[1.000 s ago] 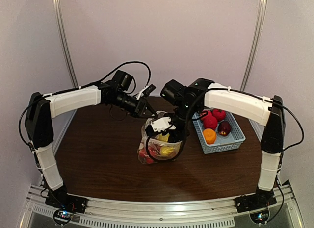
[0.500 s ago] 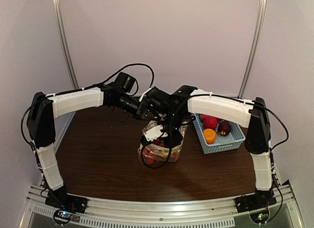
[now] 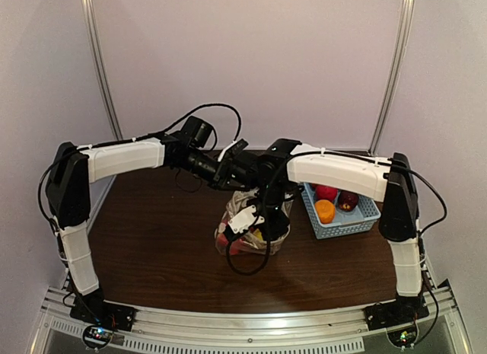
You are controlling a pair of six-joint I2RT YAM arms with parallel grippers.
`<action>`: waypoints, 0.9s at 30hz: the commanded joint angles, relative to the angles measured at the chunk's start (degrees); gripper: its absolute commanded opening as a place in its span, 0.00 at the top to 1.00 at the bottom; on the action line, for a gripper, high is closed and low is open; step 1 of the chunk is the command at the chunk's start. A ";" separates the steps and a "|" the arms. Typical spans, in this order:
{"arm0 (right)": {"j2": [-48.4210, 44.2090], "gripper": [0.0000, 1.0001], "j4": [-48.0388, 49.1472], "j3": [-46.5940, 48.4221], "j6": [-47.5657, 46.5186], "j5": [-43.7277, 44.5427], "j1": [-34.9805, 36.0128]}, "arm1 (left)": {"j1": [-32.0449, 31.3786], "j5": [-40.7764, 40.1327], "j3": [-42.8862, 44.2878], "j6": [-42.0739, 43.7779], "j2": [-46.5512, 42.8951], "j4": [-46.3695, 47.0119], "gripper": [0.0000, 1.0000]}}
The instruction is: Open the zip-top bag and remove the fake food
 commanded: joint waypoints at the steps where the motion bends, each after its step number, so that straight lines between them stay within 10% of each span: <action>1: 0.65 0.33 3.11 -4.14 0.78 3.67 0.29 | -0.19 0.98 0.26 0.62 0.87 1.94 1.00; 27: -7.80 0.63 11.39 -2.16 7.49 3.93 0.21 | -0.10 -0.18 4.21 4.96 0.94 -3.78 1.00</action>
